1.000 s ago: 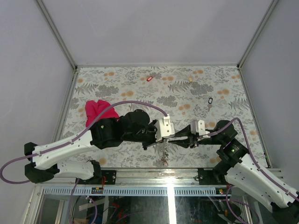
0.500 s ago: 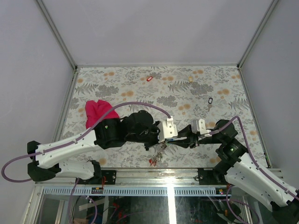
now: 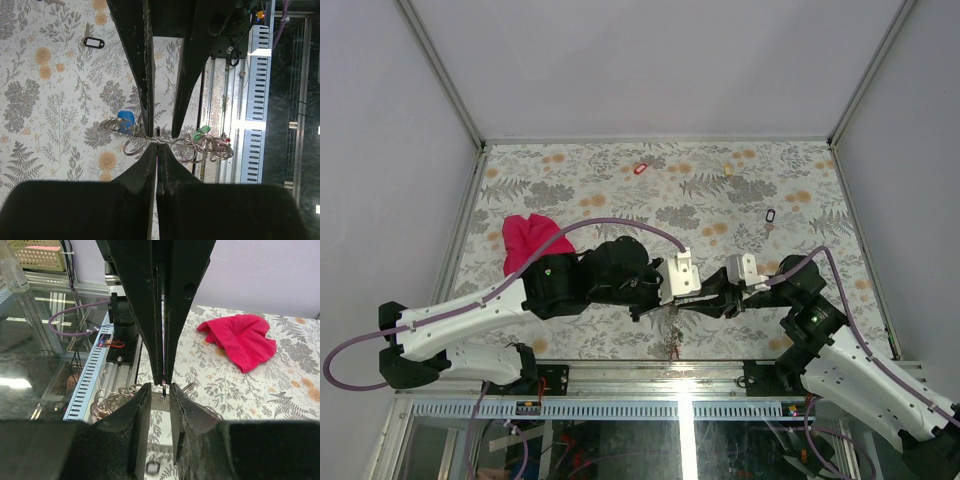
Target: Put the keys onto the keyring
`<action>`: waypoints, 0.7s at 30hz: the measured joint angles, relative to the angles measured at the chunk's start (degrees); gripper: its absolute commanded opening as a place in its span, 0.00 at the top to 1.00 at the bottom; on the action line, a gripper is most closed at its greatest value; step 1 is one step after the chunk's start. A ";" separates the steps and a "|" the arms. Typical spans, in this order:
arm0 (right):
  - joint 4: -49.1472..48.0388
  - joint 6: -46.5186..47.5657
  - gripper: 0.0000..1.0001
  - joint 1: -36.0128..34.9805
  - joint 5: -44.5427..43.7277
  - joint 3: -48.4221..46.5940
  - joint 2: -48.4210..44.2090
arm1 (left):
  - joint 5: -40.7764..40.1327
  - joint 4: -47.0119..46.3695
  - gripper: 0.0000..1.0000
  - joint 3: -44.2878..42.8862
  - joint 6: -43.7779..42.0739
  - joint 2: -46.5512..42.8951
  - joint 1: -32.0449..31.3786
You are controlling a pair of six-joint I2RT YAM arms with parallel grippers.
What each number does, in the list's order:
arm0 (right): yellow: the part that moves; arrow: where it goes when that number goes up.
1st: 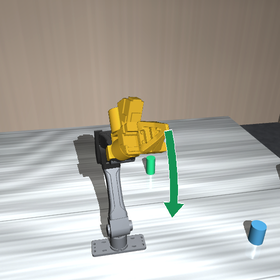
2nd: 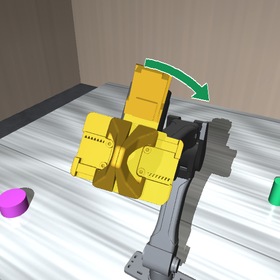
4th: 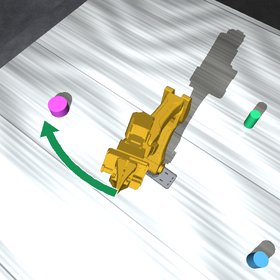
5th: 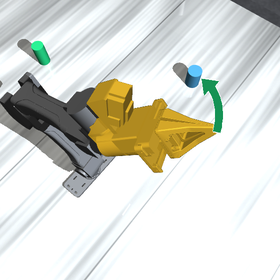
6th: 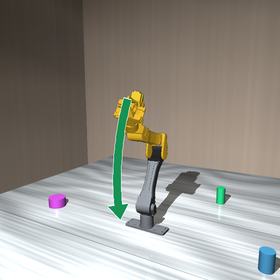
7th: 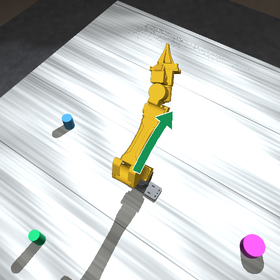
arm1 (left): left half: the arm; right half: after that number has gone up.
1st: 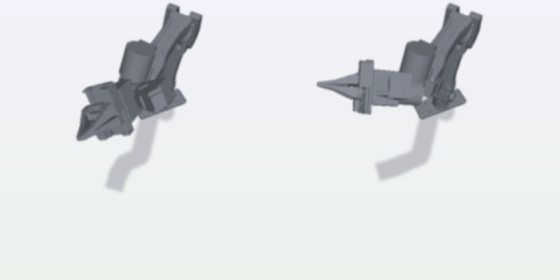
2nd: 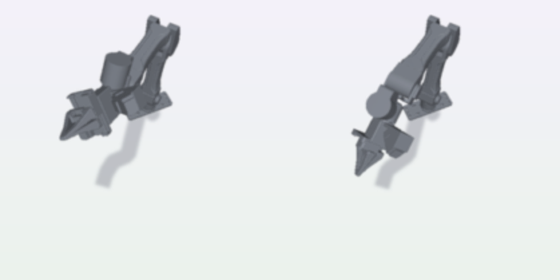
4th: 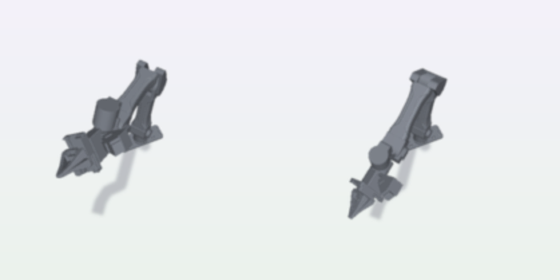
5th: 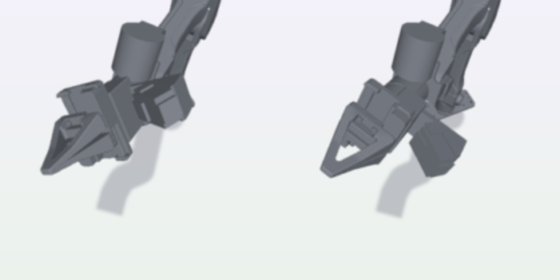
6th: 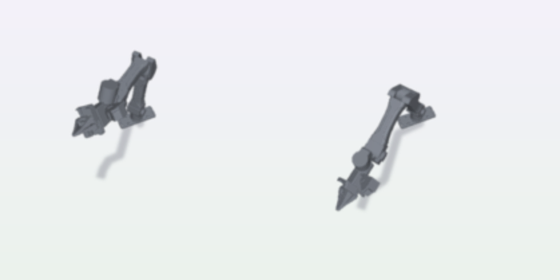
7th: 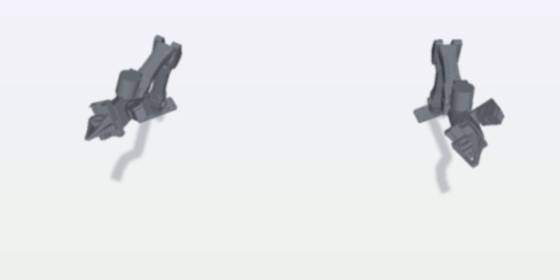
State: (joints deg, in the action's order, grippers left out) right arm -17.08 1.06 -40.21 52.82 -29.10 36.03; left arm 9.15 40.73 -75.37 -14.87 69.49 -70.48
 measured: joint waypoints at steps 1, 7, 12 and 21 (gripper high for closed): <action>0.00 -0.02 0.72 0.00 0.04 0.00 0.22 | -0.09 0.00 1.00 0.00 0.00 0.00 -0.02; 0.02 0.00 0.73 0.00 0.42 0.00 1.55 | -0.17 0.00 1.00 0.00 0.00 0.13 -0.24; 0.02 -0.02 0.87 0.00 0.72 0.00 2.29 | -0.35 0.00 1.00 0.00 0.00 0.17 -0.31; 0.17 -0.28 1.00 0.00 0.79 -0.09 2.16 | -1.79 -0.07 0.78 -0.02 0.57 0.26 -0.39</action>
State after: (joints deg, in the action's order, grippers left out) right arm -16.91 0.78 -40.21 53.60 -29.19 38.20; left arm 7.35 40.66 -75.40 -14.31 69.76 -70.87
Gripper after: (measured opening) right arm 0.015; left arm 0.092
